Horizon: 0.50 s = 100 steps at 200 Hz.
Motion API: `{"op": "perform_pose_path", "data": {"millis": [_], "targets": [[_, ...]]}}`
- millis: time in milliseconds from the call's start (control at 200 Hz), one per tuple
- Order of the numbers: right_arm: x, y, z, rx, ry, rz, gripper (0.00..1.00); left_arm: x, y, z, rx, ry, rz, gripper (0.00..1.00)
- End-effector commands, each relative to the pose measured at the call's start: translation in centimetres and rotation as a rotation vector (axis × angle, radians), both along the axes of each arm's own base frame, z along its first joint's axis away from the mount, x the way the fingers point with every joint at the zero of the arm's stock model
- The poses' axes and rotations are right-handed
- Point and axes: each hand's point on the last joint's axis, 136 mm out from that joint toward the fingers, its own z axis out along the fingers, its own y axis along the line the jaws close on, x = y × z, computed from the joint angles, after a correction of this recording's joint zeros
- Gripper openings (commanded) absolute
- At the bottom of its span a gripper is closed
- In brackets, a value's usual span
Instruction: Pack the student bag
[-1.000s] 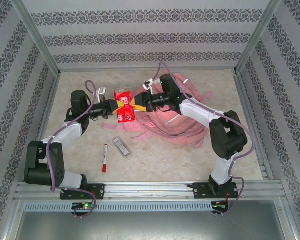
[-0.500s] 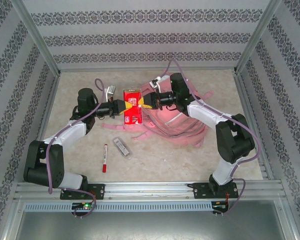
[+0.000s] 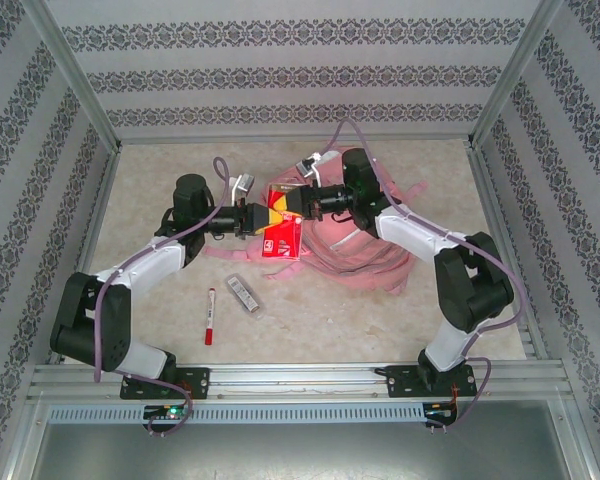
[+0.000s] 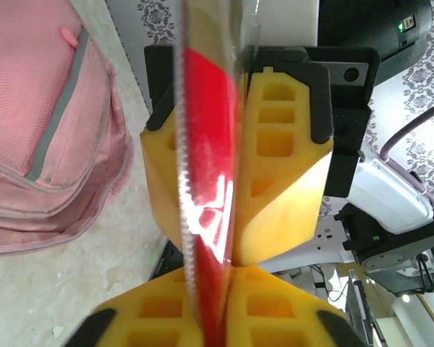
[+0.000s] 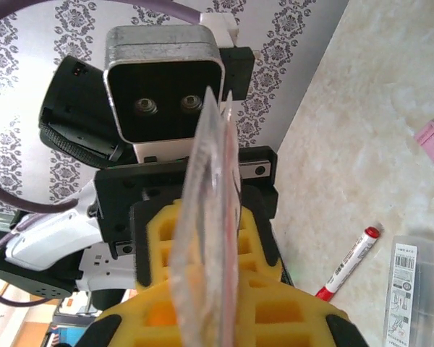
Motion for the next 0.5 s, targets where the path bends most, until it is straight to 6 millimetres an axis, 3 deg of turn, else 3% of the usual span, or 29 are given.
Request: {"op": "perform_pose_path", "data": {"millis": [0,145,220,295,395,495], "targets": [[1.4,-2.1,1.8,0.023,-0.046,-0.098,0.0,-0.2,-0.2,0.3,0.034,-0.072,0.006,0.29],[5.3,-8.6,1.5,-0.009,-0.015,-0.374,0.0,-0.2,-0.6,-3.0,0.331,-0.182,0.046,0.43],[7.0,-12.9,1.0,-0.065,-0.005,-0.551,0.0,-0.5,-2.2,-4.7,0.474,-0.233,0.023,0.47],[8.2,-18.1,-0.4,-0.161,0.025,-0.751,0.0,0.5,-4.1,-5.6,0.568,-0.273,0.042,0.47],[8.4,-24.8,-2.1,-0.258,0.065,-1.003,0.0,1.2,-7.6,-6.6,0.694,-0.414,0.04,0.52],[7.3,-30.4,-3.0,-0.319,0.082,-1.216,0.0,2.5,-10.5,-8.1,0.837,-0.543,0.048,0.54]]}}
